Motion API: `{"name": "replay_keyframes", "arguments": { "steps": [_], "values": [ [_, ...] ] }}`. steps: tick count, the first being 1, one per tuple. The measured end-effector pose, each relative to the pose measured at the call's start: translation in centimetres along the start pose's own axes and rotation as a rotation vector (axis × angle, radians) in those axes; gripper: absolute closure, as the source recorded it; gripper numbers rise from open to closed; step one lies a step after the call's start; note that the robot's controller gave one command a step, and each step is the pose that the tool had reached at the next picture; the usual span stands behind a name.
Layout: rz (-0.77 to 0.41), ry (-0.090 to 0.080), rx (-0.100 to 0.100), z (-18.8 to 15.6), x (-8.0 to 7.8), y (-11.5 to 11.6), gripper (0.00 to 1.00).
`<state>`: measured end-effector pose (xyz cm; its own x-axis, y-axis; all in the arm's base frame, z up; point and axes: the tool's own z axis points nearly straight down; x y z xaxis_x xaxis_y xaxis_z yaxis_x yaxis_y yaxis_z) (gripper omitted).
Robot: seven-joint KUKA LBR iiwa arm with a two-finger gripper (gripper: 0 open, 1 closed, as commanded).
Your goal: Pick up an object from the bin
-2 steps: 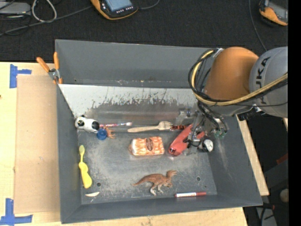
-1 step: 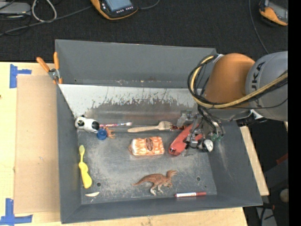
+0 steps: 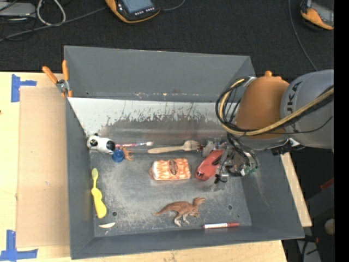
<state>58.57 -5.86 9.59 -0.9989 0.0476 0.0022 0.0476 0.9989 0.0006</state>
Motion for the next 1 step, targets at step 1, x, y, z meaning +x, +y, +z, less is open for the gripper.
{"name": "replay_keyframes", "arguments": {
  "steps": [1],
  "values": [
    [-0.085, -0.001, -0.005, 2.5, -0.4, -1.01, 1.0]
  ]
}}
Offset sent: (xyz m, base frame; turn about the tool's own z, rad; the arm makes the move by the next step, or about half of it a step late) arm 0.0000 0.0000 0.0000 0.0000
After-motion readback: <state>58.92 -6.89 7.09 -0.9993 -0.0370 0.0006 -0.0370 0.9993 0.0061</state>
